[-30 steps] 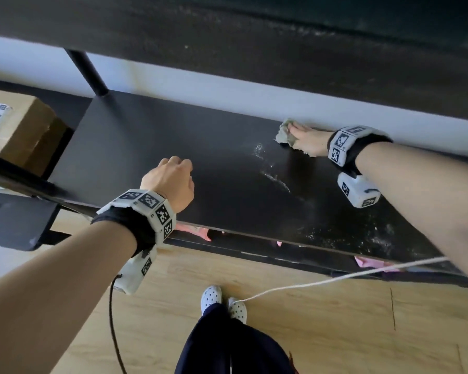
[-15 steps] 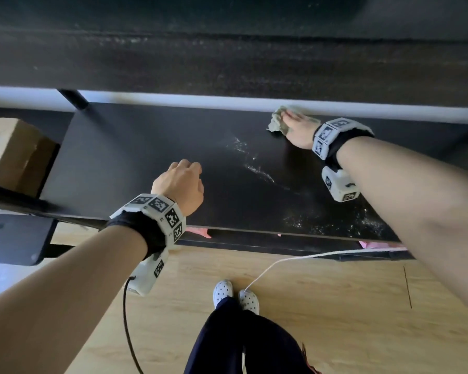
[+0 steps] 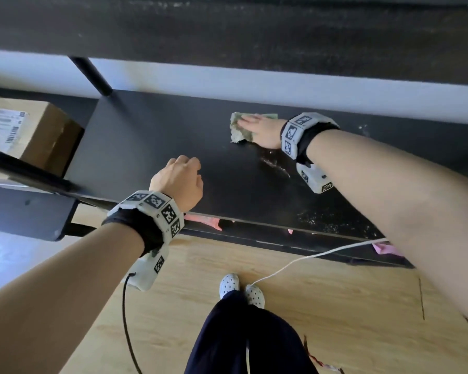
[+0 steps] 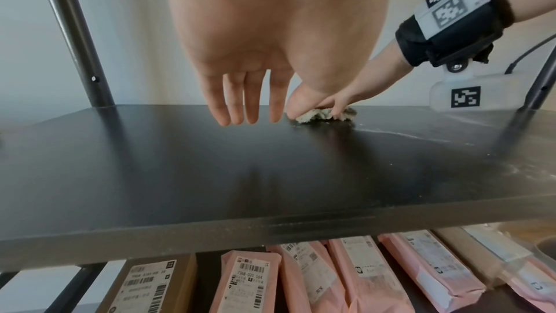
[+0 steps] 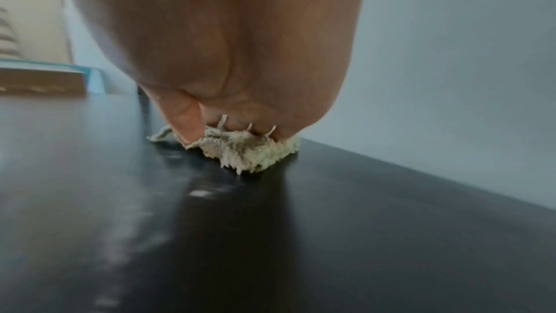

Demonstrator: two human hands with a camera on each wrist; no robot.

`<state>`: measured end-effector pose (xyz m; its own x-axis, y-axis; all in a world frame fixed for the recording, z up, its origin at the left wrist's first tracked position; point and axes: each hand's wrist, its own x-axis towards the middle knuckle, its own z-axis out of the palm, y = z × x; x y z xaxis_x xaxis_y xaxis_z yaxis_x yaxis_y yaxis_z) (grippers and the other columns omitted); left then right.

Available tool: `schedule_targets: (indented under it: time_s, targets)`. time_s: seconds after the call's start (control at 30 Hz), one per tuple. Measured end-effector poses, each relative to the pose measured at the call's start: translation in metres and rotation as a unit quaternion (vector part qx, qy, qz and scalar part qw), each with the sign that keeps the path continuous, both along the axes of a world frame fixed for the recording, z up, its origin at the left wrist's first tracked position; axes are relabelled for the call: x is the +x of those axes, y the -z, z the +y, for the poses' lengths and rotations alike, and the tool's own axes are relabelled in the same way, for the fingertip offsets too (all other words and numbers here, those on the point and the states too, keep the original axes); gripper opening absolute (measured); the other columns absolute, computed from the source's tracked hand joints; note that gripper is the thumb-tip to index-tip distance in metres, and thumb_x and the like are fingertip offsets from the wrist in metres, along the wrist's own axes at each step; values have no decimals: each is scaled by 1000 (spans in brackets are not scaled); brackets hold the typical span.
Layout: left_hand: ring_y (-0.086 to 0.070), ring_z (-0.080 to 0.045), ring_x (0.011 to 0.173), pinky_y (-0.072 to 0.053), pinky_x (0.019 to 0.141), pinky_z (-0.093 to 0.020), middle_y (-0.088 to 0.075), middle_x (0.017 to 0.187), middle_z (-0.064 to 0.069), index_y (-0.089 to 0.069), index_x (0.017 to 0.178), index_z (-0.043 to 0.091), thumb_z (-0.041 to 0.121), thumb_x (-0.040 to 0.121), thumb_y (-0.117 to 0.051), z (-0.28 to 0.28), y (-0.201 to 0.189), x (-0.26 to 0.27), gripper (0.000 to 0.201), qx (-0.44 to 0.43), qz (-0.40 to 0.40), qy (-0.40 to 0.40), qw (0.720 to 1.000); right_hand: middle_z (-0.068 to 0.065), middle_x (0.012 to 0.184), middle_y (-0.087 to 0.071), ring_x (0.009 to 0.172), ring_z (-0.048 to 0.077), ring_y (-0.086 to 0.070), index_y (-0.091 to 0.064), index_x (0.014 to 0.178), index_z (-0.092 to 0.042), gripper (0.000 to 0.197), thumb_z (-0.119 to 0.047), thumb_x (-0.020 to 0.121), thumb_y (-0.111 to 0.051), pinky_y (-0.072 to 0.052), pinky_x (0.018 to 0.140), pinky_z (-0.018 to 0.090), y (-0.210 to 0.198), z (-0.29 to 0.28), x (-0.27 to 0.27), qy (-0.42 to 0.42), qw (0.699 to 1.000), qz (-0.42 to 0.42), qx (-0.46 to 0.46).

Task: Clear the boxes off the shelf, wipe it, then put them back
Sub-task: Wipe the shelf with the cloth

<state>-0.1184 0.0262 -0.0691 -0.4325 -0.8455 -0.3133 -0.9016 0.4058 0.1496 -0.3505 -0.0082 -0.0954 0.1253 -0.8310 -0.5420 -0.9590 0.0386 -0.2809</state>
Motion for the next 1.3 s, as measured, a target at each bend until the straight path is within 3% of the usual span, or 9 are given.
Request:
schedule_targets:
  time_s: [0.13, 0.27, 0.47, 0.57, 0.73, 0.9, 1.07, 1.2, 1.3]
  targets:
    - [-50, -24, 114, -51, 86, -41, -54, 124, -6, -53, 123, 12, 23, 96, -40, 6, 6, -2, 32, -6, 23, 7, 1000, 4, 161, 2, 148, 20, 1, -5, 152, -15, 58, -17, 99, -29, 0, 121, 35, 0, 21, -62, 111, 993, 44, 4]
    - [-50, -24, 114, -51, 85, -41, -55, 123, -7, -53, 121, 10, 22, 96, -40, 10, 10, -1, 31, -2, 27, 11, 1000, 7, 160, 6, 148, 23, 6, -4, 152, -13, 60, -18, 100, -32, 3, 118, 33, -15, 47, -41, 134, 990, 22, 31]
    - [-46, -25, 119, -45, 90, -40, -53, 125, -6, -52, 123, 11, 20, 94, -40, 1, 7, 0, 33, -6, 23, -3, 1000, 4, 161, 5, 148, 22, 8, -6, 152, -12, 53, -15, 102, -23, 6, 115, 31, -22, 39, 78, -58, 998, -6, 20]
    - [-45, -26, 121, -43, 92, -40, -52, 126, -7, -50, 126, 12, 19, 94, -40, -8, 6, 4, 35, 0, 22, 1, 1000, 3, 160, 4, 148, 23, 6, -6, 152, -14, 54, -14, 101, -23, 6, 116, 32, -16, 23, 96, -101, 995, -17, 21]
    - [-47, -26, 119, -45, 90, -41, -54, 125, -7, -52, 123, 11, 20, 95, -39, -13, 4, 12, 32, 16, 32, 6, 999, 6, 160, 2, 148, 18, 5, -7, 151, -10, 53, -12, 101, -25, 7, 112, 20, -20, 34, 21, 50, 998, 24, 15]
    - [-47, -25, 119, -46, 89, -40, -53, 128, -7, -48, 128, 12, 21, 95, -39, -5, 7, 19, 35, 45, 48, 14, 998, 3, 160, 5, 148, 17, 5, -5, 151, -12, 55, -23, 103, -29, 3, 117, 27, -25, 96, -36, 181, 982, 35, 50]
    - [-47, -24, 119, -46, 88, -39, -52, 129, -6, -47, 129, 14, 22, 96, -39, -6, 9, 22, 35, 52, 45, 24, 997, -2, 160, 13, 147, 17, 13, 2, 152, -20, 60, -39, 102, -23, 8, 118, 37, -24, 101, -12, 233, 969, 22, 80]
    - [-48, -23, 118, -46, 88, -38, -53, 128, -5, -48, 128, 14, 21, 96, -39, -9, 10, 18, 34, 38, 44, 39, 998, -1, 160, 11, 147, 24, 11, 3, 152, -20, 59, -36, 102, -24, 3, 119, 41, -14, 63, 27, 193, 980, 16, 50]
    - [-47, -23, 118, -45, 89, -38, -53, 127, -4, -49, 127, 13, 20, 95, -39, -9, 12, 15, 34, 31, 35, 49, 998, -2, 161, 7, 148, 26, 8, -2, 152, -22, 58, -35, 101, -27, 0, 120, 44, -8, 46, 67, 85, 996, 4, 27]
